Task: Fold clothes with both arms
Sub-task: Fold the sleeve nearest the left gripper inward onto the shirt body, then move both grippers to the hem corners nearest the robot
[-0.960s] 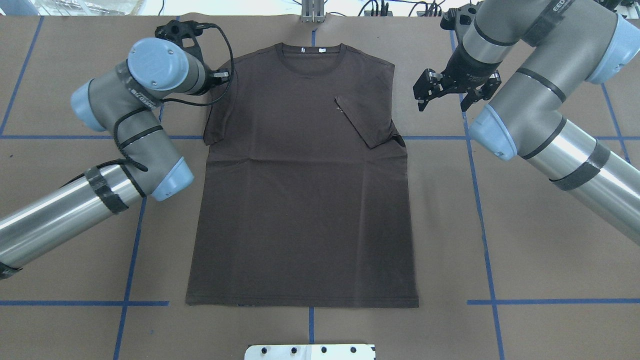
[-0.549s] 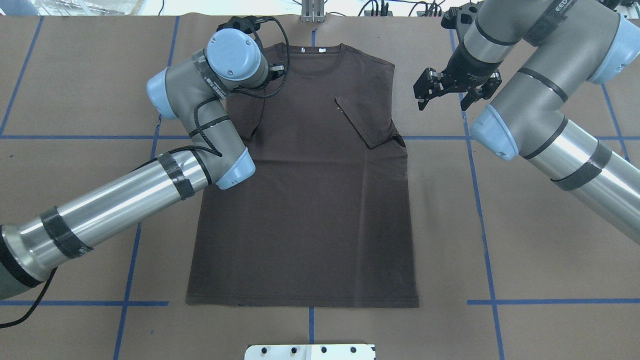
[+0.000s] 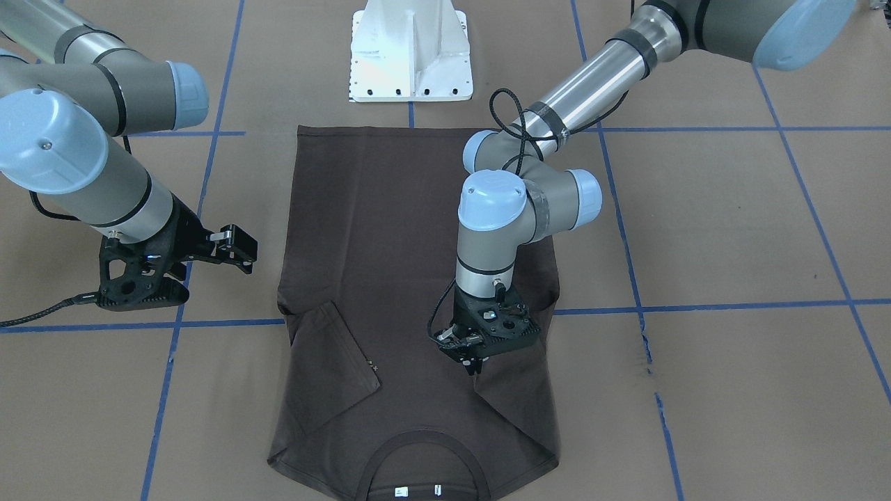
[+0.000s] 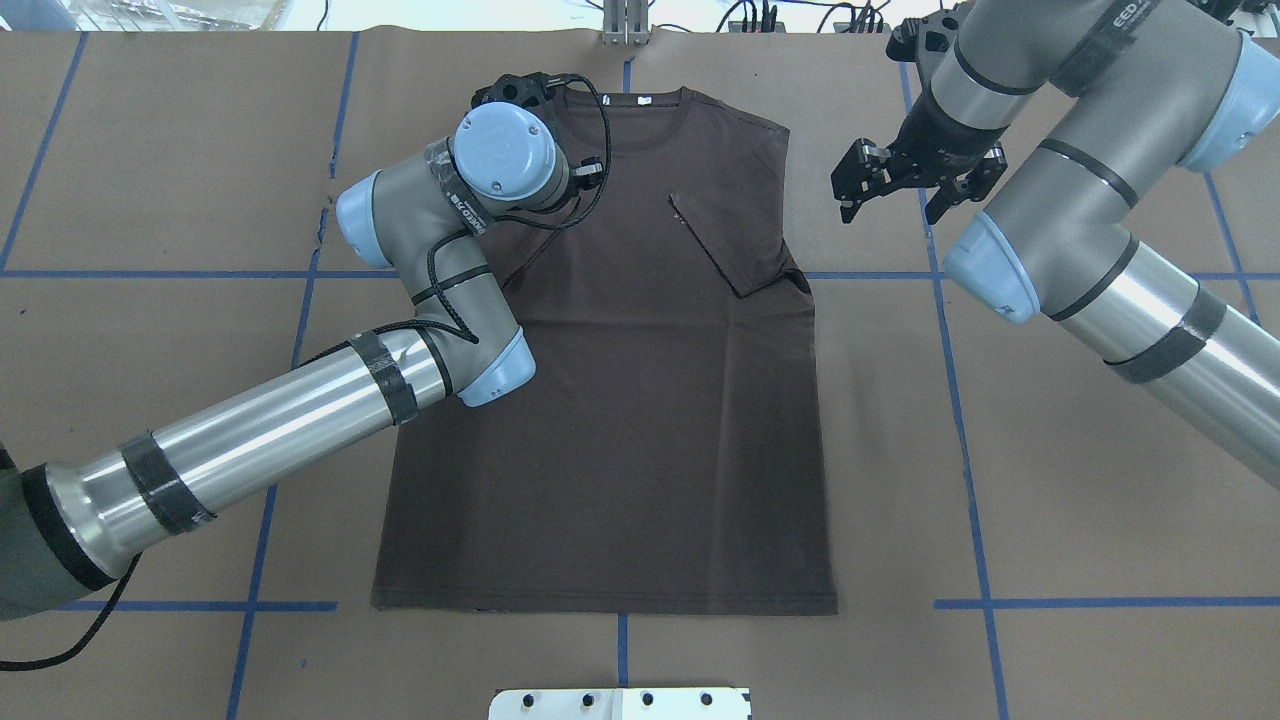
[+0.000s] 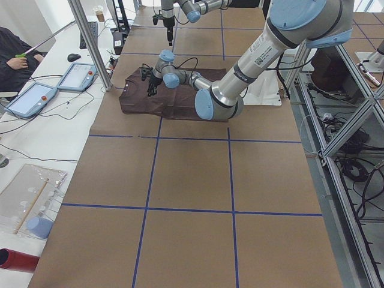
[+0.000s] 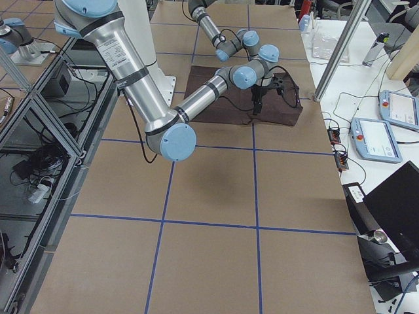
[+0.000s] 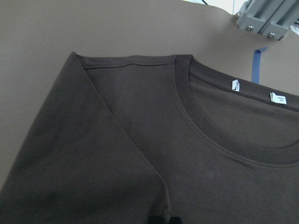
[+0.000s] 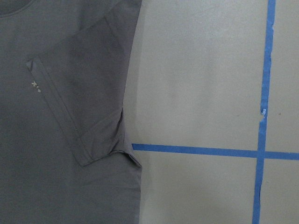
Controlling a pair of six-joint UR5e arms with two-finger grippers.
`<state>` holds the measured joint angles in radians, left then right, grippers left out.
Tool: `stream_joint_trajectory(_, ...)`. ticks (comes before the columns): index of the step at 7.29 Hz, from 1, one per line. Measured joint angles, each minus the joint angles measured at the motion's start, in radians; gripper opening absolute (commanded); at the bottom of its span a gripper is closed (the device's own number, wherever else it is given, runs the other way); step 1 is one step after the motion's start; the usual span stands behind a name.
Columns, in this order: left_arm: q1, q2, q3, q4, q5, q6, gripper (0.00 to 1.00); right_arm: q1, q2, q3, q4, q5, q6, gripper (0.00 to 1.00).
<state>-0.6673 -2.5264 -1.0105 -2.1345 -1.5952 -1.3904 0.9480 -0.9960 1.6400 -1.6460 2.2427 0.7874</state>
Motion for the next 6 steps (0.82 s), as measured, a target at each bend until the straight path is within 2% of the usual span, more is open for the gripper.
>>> stream_joint_trajectory(2,-0.001,0.029,-0.084,0.021,-0.036,0.020,1.00,-0.011,-0.023,0.025,0.004,-0.017,0.018,1.00)
stream_joint_trajectory(3,-0.002,0.087,-0.182,0.061,-0.073,0.047,1.00,-0.041,-0.058,0.068,0.029,-0.049,0.065,1.00)
stream_joint_trajectory(6,-0.009,0.330,-0.626,0.286,-0.105,0.183,1.00,-0.241,-0.265,0.230,0.298,-0.196,0.385,1.00)
